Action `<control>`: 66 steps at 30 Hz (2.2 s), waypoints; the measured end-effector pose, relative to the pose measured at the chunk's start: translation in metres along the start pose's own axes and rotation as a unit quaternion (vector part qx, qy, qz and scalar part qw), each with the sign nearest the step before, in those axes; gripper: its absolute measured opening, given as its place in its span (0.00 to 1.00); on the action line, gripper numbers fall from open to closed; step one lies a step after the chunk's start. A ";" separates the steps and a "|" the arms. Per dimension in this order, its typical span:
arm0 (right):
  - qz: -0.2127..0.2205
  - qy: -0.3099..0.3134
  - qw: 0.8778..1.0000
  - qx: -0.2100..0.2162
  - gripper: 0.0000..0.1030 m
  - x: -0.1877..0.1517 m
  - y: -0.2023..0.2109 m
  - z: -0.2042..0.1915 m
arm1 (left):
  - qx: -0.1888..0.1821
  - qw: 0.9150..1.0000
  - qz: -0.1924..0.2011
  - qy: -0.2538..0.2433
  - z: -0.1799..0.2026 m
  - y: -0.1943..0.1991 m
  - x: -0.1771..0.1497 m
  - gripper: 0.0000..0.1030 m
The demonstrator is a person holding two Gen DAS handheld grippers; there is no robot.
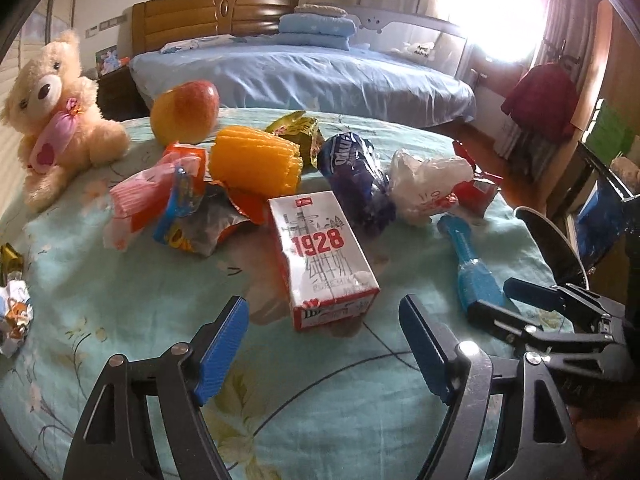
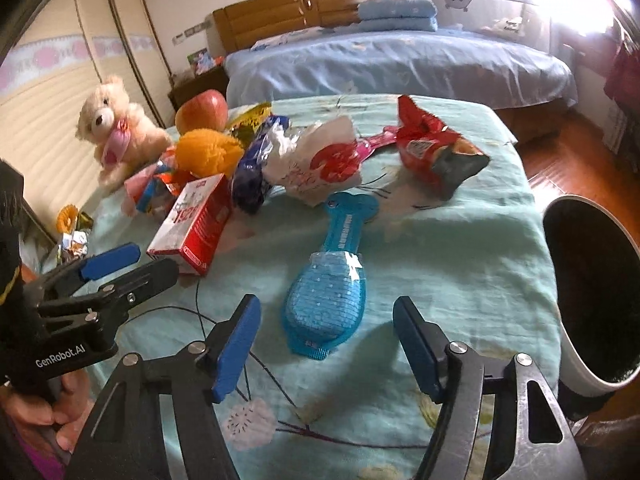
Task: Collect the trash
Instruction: 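Grasp the blue brush with the right tool while the left tool grasps the white-and-red milk carton, then carry the blue brush over the bin with the right tool while the left tool carries the milk carton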
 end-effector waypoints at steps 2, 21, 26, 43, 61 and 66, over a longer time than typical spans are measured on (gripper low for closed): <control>-0.006 0.006 1.000 -0.002 0.62 0.000 -0.004 -0.001 | 0.010 1.000 -0.008 -0.002 0.001 -0.008 0.003 0.75; 0.014 0.004 1.000 -0.003 0.44 -0.004 0.018 0.010 | -0.015 0.999 -0.015 -0.047 0.033 -0.018 -0.006 0.45; 0.021 -0.023 0.999 -0.006 0.44 -0.010 0.031 0.031 | -0.034 0.997 -0.013 -0.067 0.055 -0.011 -0.009 0.45; 0.051 -0.083 0.994 -0.039 0.44 -0.026 0.069 0.096 | -0.074 0.989 -0.019 -0.128 0.126 -0.015 -0.013 0.45; 0.070 -0.133 0.986 -0.071 0.44 -0.031 0.089 0.157 | -0.101 0.980 -0.025 -0.171 0.187 -0.039 -0.001 0.45; 0.070 -0.146 0.984 -0.077 0.44 -0.032 0.090 0.174 | -0.106 0.978 -0.027 -0.179 0.199 -0.046 0.003 0.45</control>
Point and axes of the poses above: each gripper's, at about its wrist camera, not at the fingertips, and y roughly against the way its jaws point, z to its right, x to its top, the point moved 8 cm from there along -y, roughly the way its jaws point
